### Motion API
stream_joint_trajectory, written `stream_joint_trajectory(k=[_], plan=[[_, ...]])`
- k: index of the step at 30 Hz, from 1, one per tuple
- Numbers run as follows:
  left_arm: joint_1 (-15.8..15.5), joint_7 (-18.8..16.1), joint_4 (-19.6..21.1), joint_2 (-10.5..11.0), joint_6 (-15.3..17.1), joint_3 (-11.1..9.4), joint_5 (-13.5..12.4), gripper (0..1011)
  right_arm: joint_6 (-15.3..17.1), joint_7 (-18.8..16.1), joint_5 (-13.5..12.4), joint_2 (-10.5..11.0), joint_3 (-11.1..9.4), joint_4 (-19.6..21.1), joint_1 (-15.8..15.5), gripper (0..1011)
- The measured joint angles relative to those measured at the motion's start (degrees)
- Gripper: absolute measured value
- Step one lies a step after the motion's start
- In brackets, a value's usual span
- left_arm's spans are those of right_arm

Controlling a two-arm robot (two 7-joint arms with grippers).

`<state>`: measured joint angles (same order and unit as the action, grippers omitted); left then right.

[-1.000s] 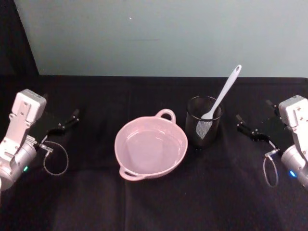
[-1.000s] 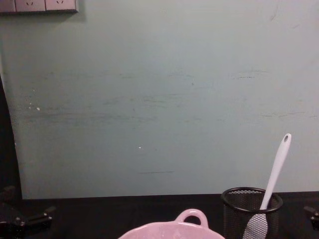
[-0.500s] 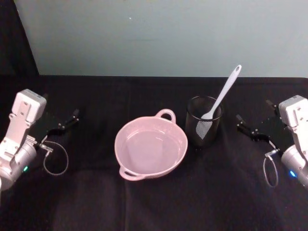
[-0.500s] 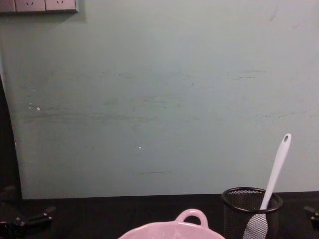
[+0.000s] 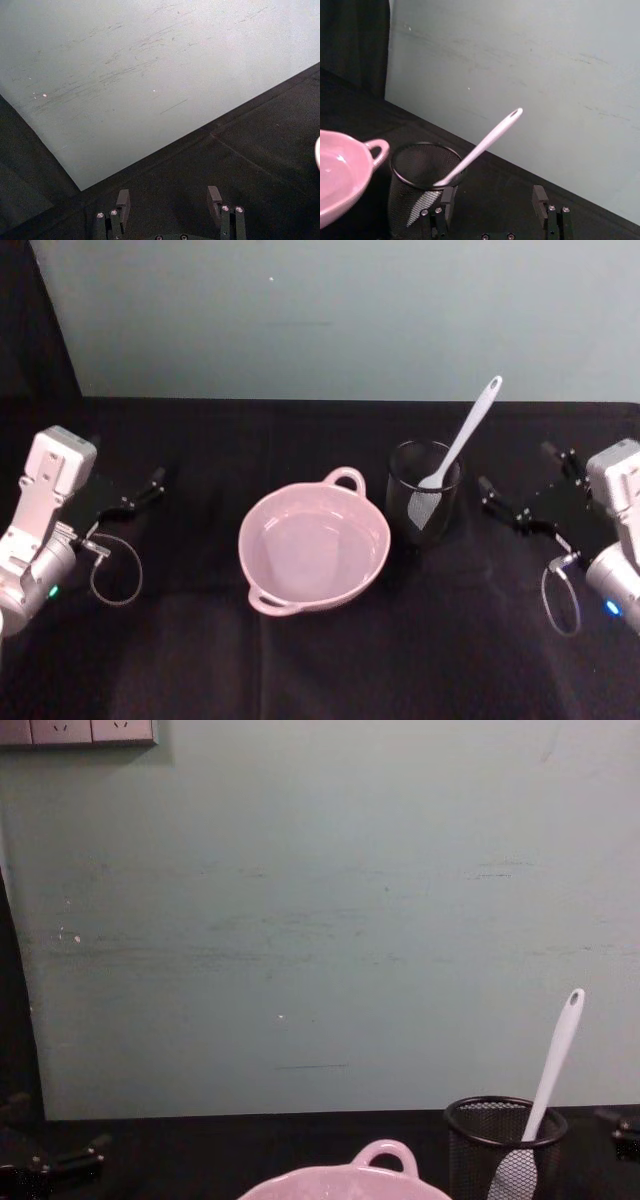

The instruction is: Use the one hand to pick up the spoon and stir the clear water in the bowl.

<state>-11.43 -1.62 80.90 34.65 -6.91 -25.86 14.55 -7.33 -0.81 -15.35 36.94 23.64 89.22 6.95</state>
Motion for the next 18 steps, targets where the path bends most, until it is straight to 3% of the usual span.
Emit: stream_joint_trajectory(k=[2,6,8,9,11,12,18], plan=[[0.0,0.0,0.0,0.0,0.0,0.0,0.0,1011,0.4,-0.5,-0.9,0.4,-0.7,1.2,-0.8,1002],[0.0,0.0,0.0,0.0,0.0,0.0,0.0,1011,2.1,-2.7,-4.9,1.2,-3.0,4.6,-2.8,1003],[0.0,0.0,0.0,0.0,0.0,0.0,0.0,1011,4.1,-4.7,-8.4,1.4,-4.6,6.2,-3.5,1003],[0.0,0.0,0.0,0.0,0.0,0.0,0.0,1011,5.9,-6.3,-11.5,1.4,-5.8,7.1,-3.7,1003],[0.0,0.0,0.0,0.0,0.0,0.0,0.0,1011,7.9,-7.8,-14.3,1.4,-6.7,7.6,-3.7,1003],[0.0,0.0,0.0,0.0,0.0,0.0,0.0,1011,10.4,-9.2,-17.3,1.1,-7.7,7.9,-3.4,1003],[0.0,0.0,0.0,0.0,0.0,0.0,0.0,1011,18.0,-12.4,-25.1,-1.1,-10.1,6.9,-1.0,1003]])
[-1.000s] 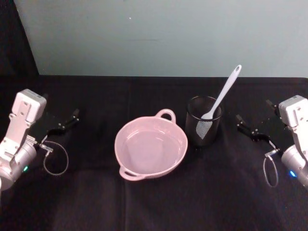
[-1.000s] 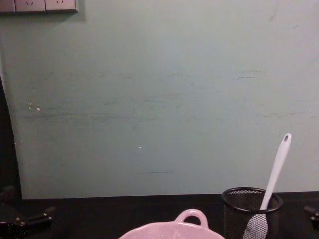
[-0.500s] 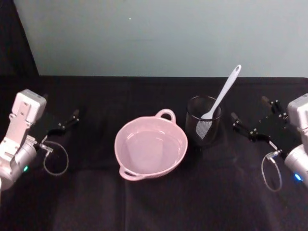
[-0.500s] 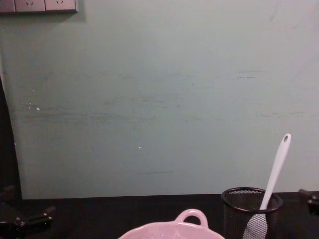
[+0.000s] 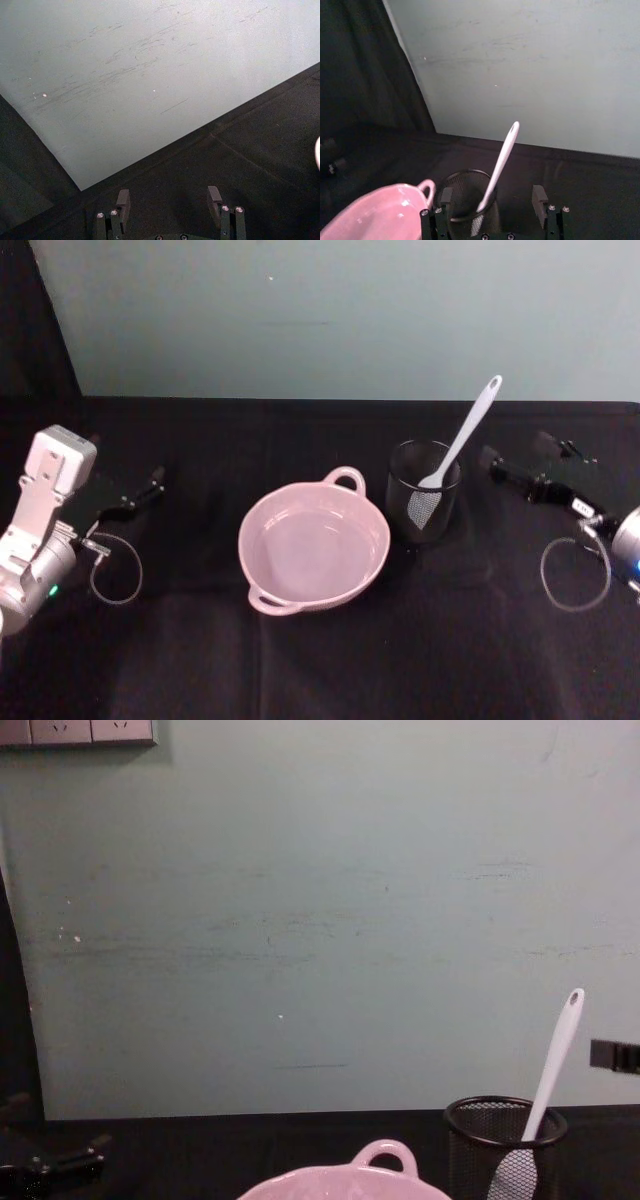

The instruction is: Use the one hand to pick up the spoon and stir the clear water in the bowl.

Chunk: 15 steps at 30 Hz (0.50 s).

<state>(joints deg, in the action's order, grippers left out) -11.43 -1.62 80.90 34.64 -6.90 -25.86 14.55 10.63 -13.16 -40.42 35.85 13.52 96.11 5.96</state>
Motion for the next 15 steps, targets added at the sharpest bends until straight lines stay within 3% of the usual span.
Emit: stream_joint_trajectory(k=[7,10,15], plan=[[0.0,0.0,0.0,0.0,0.0,0.0,0.0,1011,6.9,-2.5,-9.3,-3.2,-1.3,-4.9,4.8,1003],[0.0,0.0,0.0,0.0,0.0,0.0,0.0,1011,8.7,-3.2,-11.9,-4.2,-1.1,-7.0,6.7,1003],[0.0,0.0,0.0,0.0,0.0,0.0,0.0,1011,9.8,-3.9,-14.1,-5.5,-0.1,-9.3,9.1,1003]])
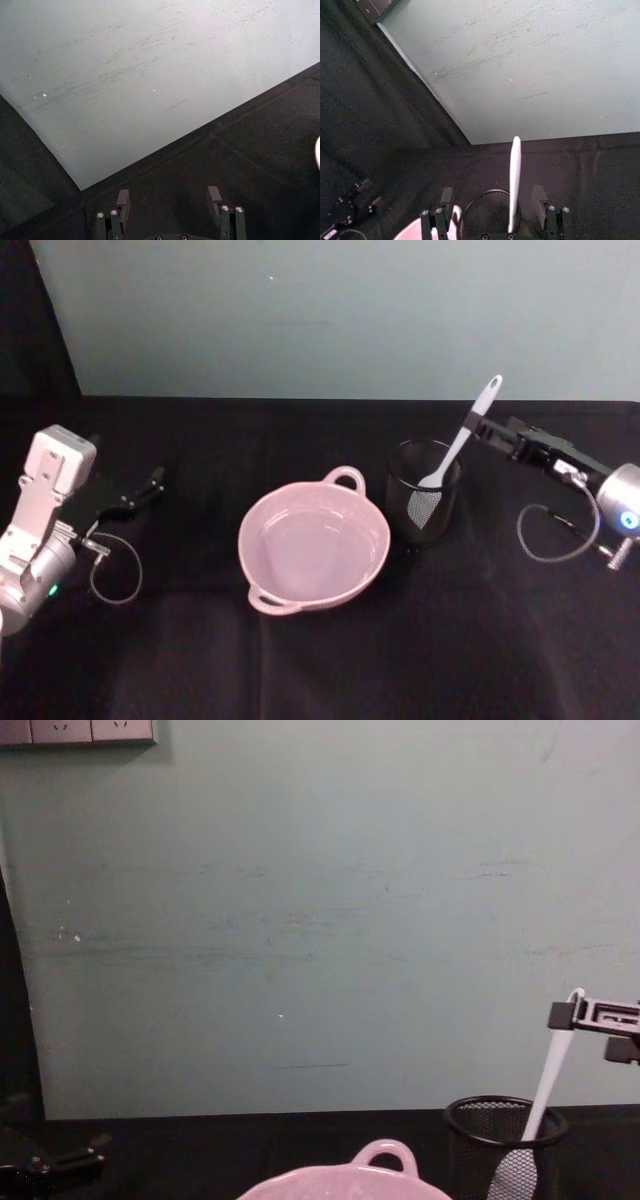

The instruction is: Use the one hand to pick up the spoon and stir the clear water in the bowl.

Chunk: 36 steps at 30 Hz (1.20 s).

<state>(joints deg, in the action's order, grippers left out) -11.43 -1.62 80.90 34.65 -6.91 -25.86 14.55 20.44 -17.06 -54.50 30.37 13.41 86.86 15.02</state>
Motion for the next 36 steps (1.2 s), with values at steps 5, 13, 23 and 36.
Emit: stream_joint_trajectory(k=[5,13,23,36], plan=[[0.0,0.0,0.0,0.0,0.0,0.0,0.0,1011,0.0,0.3,-0.4,-0.9,1.5,-1.5,1.9,1003],[0.0,0.0,0.0,0.0,0.0,0.0,0.0,1011,-2.1,0.4,1.1,-1.4,4.5,-3.9,4.4,1003],[0.0,0.0,0.0,0.0,0.0,0.0,0.0,1011,-3.4,1.0,0.9,-1.8,6.1,-5.4,6.0,1003],[0.0,0.0,0.0,0.0,0.0,0.0,0.0,1011,-3.8,2.2,-0.8,-1.7,7.3,-8.0,7.5,1003]])
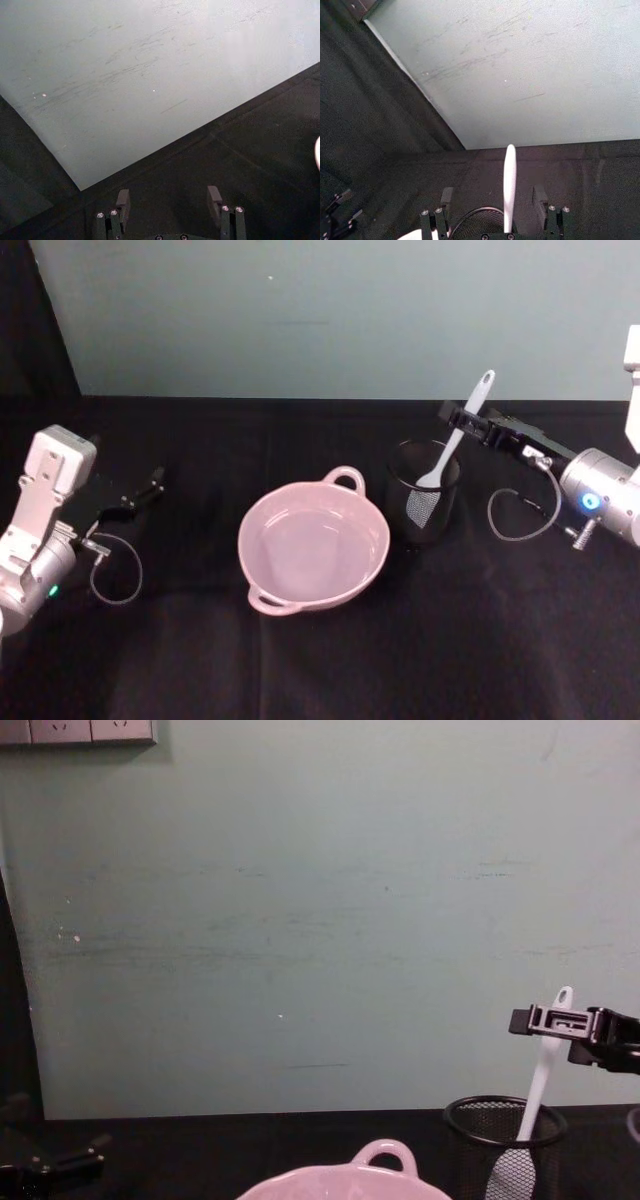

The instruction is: Use the one hand to pick up the spoon and stir the clear water in the bowl.

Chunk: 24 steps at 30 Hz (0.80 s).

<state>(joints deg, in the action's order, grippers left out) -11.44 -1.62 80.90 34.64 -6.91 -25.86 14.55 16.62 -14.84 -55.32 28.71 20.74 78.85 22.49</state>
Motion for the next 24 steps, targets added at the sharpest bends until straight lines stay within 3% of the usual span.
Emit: stream_joint_trajectory(k=[12,24], plan=[[0.0,0.0,0.0,0.0,0.0,0.0,0.0,1011,-1.5,-0.5,0.6,-1.6,1.4,-4.4,3.0,1002],[0.0,0.0,0.0,0.0,0.0,0.0,0.0,1011,-1.7,-0.8,0.9,-1.8,1.6,-5.1,3.4,1003]])
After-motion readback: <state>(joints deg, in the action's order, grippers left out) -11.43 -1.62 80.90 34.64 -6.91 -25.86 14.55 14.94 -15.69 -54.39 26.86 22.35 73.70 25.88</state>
